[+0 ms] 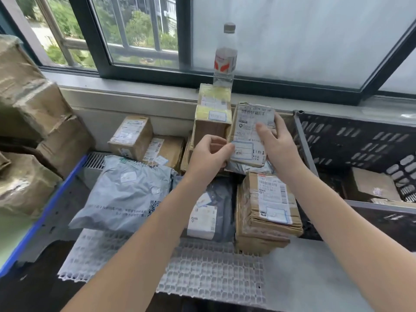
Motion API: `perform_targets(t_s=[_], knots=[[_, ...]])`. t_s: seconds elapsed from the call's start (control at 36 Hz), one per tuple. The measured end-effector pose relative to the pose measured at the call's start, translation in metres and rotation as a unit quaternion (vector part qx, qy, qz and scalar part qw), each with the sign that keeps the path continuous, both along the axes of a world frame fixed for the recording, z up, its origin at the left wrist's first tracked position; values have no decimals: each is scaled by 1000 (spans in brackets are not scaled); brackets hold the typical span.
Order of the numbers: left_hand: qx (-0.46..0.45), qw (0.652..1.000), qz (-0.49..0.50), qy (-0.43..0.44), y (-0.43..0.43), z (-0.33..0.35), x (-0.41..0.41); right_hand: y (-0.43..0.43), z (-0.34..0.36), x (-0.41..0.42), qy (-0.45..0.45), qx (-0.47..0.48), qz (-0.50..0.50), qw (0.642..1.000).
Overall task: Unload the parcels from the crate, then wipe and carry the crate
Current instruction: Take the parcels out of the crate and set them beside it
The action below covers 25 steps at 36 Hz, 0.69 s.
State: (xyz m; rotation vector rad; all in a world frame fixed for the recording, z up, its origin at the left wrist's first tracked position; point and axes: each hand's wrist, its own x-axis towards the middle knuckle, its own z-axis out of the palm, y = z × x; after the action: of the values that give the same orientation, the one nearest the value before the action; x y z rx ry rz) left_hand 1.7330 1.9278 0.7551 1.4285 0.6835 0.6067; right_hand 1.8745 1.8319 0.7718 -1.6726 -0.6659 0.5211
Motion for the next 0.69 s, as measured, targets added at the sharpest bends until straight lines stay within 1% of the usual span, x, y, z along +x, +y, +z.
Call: perform_targets(t_s=[0.14, 0.25, 0.44, 0.56, 0.69], knots=[[-7, 999, -46, 19, -11, -11, 1, -22, -9, 4, -25, -74, 12, 997], [-18, 996, -82, 21, -23, -14, 9, -40, -3, 13, -46, -110, 16, 993], [8, 990, -121, 71, -42, -15, 24, -61, 0, 20, -84, -172, -3, 981], [35, 989, -116, 90, -48, -17, 31, -72, -7, 24, -111, -242, -1, 964], [71, 984, -116, 118, -56, -24, 38, -80, -17, 24, -145, -344, 5, 928]])
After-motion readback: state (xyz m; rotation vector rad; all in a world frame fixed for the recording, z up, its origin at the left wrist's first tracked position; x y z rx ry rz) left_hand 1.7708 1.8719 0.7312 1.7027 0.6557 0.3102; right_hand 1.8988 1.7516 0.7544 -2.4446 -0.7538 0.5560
